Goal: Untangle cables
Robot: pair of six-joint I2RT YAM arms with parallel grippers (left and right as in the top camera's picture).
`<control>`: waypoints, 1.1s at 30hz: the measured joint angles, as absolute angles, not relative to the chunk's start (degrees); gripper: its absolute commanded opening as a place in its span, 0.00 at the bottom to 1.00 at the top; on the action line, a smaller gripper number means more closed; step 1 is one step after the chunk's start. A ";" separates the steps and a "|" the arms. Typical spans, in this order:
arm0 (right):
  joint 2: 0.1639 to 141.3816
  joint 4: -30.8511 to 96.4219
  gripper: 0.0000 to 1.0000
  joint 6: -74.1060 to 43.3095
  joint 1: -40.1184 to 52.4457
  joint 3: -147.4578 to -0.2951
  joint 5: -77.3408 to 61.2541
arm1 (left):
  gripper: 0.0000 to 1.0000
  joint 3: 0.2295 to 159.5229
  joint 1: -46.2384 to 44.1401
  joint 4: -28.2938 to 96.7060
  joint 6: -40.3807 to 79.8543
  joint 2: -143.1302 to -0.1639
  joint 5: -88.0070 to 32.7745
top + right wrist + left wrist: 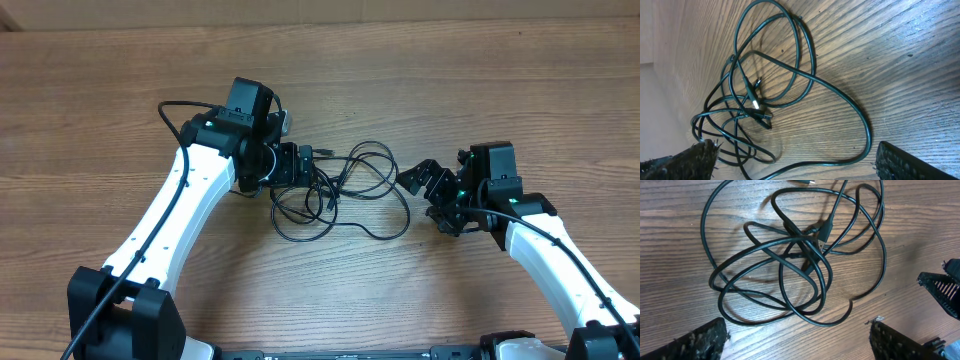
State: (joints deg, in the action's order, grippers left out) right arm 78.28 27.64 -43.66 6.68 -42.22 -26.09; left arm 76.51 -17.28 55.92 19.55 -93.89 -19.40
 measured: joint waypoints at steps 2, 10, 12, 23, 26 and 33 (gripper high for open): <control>78.28 27.64 1.00 -43.64 6.68 -42.22 -26.09 | 0.86 76.51 -17.28 55.66 19.59 -93.89 -19.40; 78.28 27.64 1.00 -43.64 6.68 -42.22 -26.09 | 0.90 76.51 -17.28 55.68 19.59 -93.89 -19.42; 78.28 27.64 1.00 -43.64 6.68 -42.22 -26.11 | 0.91 76.51 -17.28 55.68 19.79 -93.89 -19.42; 78.28 22.85 0.97 -43.77 6.68 -42.22 -32.01 | 0.96 76.51 -17.28 56.60 21.10 -93.89 -19.42; 77.93 23.42 0.91 -42.96 6.68 -42.22 -34.54 | 0.96 76.51 -17.28 56.60 21.10 -93.89 -19.42; 64.18 26.13 0.97 -42.68 6.68 -42.22 -35.53 | 0.96 76.51 -17.30 56.73 21.10 -93.89 -19.46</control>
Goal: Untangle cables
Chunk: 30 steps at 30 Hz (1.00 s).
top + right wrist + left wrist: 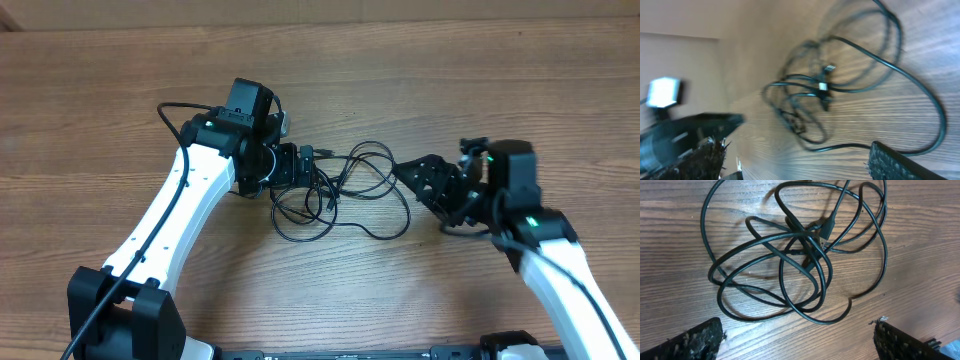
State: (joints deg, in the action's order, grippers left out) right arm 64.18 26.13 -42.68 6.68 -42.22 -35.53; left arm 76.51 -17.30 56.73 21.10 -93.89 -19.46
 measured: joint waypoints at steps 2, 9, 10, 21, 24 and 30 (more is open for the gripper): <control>58.15 28.67 0.99 -42.46 6.70 -42.22 -34.24 | 0.96 76.51 -17.72 56.60 21.10 -93.89 -19.66; 43.90 42.78 1.00 -42.17 6.74 -42.22 -22.85 | 0.89 76.49 -21.76 54.06 21.12 -93.89 -20.03; 42.94 44.66 1.00 -42.15 6.74 -42.22 -21.19 | 0.87 76.49 -22.55 53.67 21.15 -93.89 -20.05; 44.66 50.35 1.00 -42.17 6.74 -42.22 -12.27 | 0.78 76.47 -28.69 51.33 25.26 -93.89 -14.57; 46.02 49.78 1.00 -42.22 6.74 -42.22 -11.73 | 0.70 76.47 -29.30 50.54 27.77 -93.93 -13.15; 49.47 48.93 1.00 -43.94 6.74 -42.22 -11.53 | 0.51 76.47 -30.04 50.13 31.86 -95.83 -11.35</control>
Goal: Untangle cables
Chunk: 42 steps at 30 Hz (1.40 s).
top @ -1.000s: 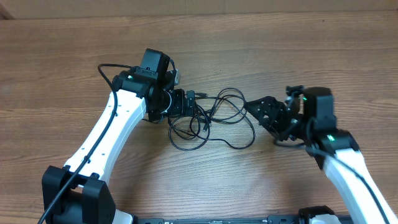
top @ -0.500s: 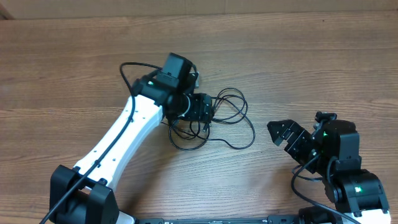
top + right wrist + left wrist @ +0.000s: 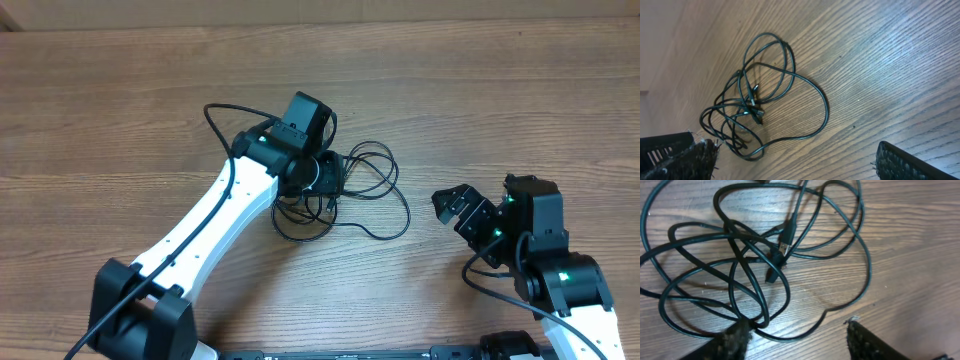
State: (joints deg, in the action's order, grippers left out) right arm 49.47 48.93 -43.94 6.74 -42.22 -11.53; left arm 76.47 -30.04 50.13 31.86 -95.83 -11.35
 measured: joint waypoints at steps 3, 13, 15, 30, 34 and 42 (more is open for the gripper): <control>51.09 48.86 1.00 -44.34 6.74 -42.22 -11.55 | 0.49 76.47 -30.04 50.13 32.75 -97.80 -11.07; 55.70 48.66 1.00 -44.99 6.74 -42.22 -11.64 | 0.42 76.47 -30.04 49.87 35.07 -100.60 -10.83; 56.14 48.62 1.00 -44.99 6.74 -42.22 -11.68 | 0.45 76.47 -30.02 48.80 35.24 -100.60 -10.76; 56.27 48.64 1.00 -44.99 6.74 -42.22 -11.77 | 0.46 76.47 -30.02 44.45 35.88 -100.60 -6.96; 56.27 48.64 1.00 -44.99 6.74 -42.22 -11.77 | 0.48 76.47 -30.02 45.47 35.88 -100.60 -5.50; 56.27 48.64 1.00 -44.97 6.74 -42.22 -11.77 | 0.45 76.31 -30.04 45.12 35.92 -101.80 -4.75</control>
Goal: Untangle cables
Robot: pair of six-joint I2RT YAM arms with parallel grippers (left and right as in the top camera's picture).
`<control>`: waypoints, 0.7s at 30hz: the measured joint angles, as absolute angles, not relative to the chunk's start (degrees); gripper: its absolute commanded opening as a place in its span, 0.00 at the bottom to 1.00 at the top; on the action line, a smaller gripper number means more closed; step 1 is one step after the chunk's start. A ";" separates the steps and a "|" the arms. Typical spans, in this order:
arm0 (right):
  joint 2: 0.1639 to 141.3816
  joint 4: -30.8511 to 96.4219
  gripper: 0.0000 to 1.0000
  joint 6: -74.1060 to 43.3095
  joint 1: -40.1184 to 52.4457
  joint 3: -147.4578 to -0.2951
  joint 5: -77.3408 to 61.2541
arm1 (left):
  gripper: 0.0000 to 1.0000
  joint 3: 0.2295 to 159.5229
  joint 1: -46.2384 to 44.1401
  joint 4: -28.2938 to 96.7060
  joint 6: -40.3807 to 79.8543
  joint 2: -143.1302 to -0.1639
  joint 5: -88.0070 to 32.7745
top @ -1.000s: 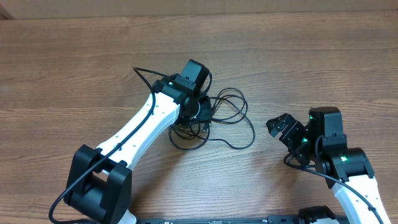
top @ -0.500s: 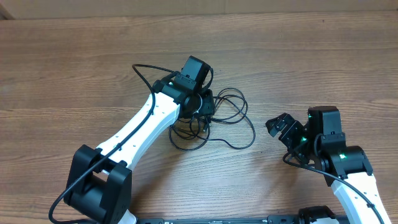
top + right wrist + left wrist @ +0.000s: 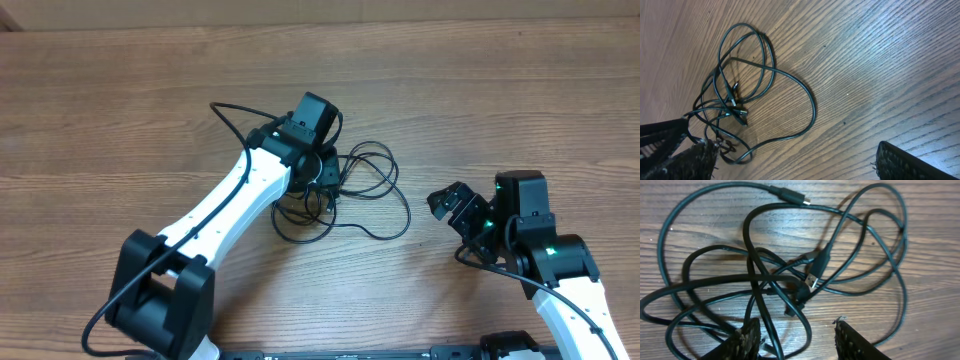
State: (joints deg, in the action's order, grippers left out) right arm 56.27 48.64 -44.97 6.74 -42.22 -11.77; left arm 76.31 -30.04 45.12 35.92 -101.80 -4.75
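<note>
Black cables [image 3: 350,190] lie in one tangled heap of loops at mid-table. In the left wrist view the loops [image 3: 790,280] cross over each other, with a USB plug [image 3: 813,278] in the middle and another plug [image 3: 790,195] at the top. My left gripper [image 3: 322,178] hangs over the heap's left part, open [image 3: 797,341], with a few strands running between its fingers [image 3: 747,340]. My right gripper [image 3: 455,208] is open [image 3: 795,162] and stands apart, to the right of the big outer loop [image 3: 807,107].
Bare wooden table [image 3: 120,120] lies all round the heap. The left arm [image 3: 225,215] reaches in from the front left and the right arm [image 3: 560,270] from the front right. The table's far edge [image 3: 400,22] runs along the top.
My left gripper now sits closer over the tangle, its jaws narrower, with strands lying between the fingers. The right gripper has barely shifted. The heap keeps its shape.
First my left gripper was wide open at the heap's left edge and the right one open near the right loop. Then the right gripper was closer to that loop. Later it stood back at the front right and the left gripper was over the heap, now lower.
</note>
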 measured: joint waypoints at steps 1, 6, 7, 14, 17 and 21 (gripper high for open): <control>56.27 48.66 1.00 -44.97 6.74 -42.22 -11.77 | 0.44 76.31 -30.02 45.08 36.03 -102.56 -4.78; 56.27 48.71 1.00 -45.01 6.74 -42.22 -11.77 | 0.22 76.16 -30.02 44.97 36.23 -106.83 -7.11; 56.27 48.71 1.00 -44.99 6.74 -42.22 -11.79 | 0.15 76.05 -30.02 44.97 36.40 -107.46 -7.92; 56.27 48.73 1.00 -44.99 6.74 -42.22 -11.75 | 0.04 75.88 -30.02 45.04 36.32 -108.57 -11.64; 56.27 48.73 1.00 -44.97 6.74 -42.22 -11.75 | 0.04 75.90 -30.02 45.67 36.27 -108.57 -12.56; 56.27 48.75 1.00 -44.99 6.74 -42.22 -11.81 | 0.04 76.42 -30.02 46.87 34.54 -108.55 -15.44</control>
